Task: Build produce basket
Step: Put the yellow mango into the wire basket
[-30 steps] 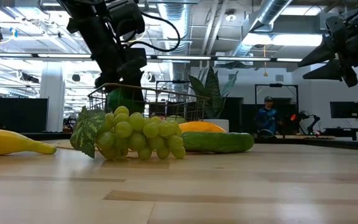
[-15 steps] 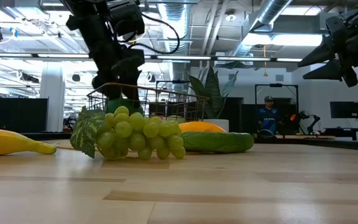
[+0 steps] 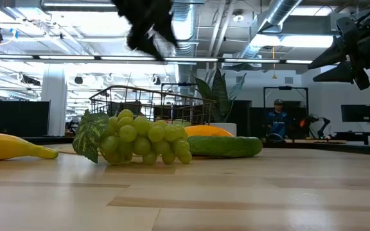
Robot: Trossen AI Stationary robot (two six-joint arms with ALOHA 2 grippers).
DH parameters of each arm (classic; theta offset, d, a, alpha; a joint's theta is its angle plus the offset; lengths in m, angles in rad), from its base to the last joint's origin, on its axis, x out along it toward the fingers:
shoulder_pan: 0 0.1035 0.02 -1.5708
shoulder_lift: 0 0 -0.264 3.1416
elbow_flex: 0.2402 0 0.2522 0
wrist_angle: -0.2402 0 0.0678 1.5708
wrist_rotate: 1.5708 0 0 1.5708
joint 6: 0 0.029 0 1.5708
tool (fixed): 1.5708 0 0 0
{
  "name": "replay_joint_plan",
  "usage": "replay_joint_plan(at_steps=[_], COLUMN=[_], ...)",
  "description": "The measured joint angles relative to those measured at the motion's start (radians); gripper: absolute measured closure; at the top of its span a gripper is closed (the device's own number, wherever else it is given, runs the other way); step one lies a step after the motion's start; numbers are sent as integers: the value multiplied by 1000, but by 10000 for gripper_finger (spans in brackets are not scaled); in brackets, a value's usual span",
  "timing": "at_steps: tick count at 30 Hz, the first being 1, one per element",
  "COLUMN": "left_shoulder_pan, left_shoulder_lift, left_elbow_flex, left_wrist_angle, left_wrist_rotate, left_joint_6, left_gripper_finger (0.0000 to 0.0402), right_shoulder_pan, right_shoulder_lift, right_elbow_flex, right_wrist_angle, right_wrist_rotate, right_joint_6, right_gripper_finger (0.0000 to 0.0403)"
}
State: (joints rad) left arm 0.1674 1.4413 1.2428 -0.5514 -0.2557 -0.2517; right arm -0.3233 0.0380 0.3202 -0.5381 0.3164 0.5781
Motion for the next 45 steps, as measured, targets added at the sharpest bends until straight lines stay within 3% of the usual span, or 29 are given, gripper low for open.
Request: replay_joint_plan(at_steps=[6, 14, 27, 45], left_shoulder_pan=[-92, -215, -267, -241], left_shoulder_lift=[16, 176, 394, 525], left_elbow_flex=[15, 13, 13, 14], left_wrist_angle=[254, 370, 402, 418], left_wrist_rotate=[-22, -45, -169, -147], left_joint_6=[18, 52, -37, -166], left_gripper_finger=[19, 19, 19, 21], right_shoulder_pan=[0, 0, 1, 1], right_shoulder_lift=[0, 0, 0, 0], right_elbow_flex=[0, 0, 0, 0], right_wrist_angle=[0, -4, -3, -5], right_wrist_rotate=[0, -1, -3, -4], right_joint_6=[0, -3, -2, -2], right_gripper_finger=[163, 163, 163, 163])
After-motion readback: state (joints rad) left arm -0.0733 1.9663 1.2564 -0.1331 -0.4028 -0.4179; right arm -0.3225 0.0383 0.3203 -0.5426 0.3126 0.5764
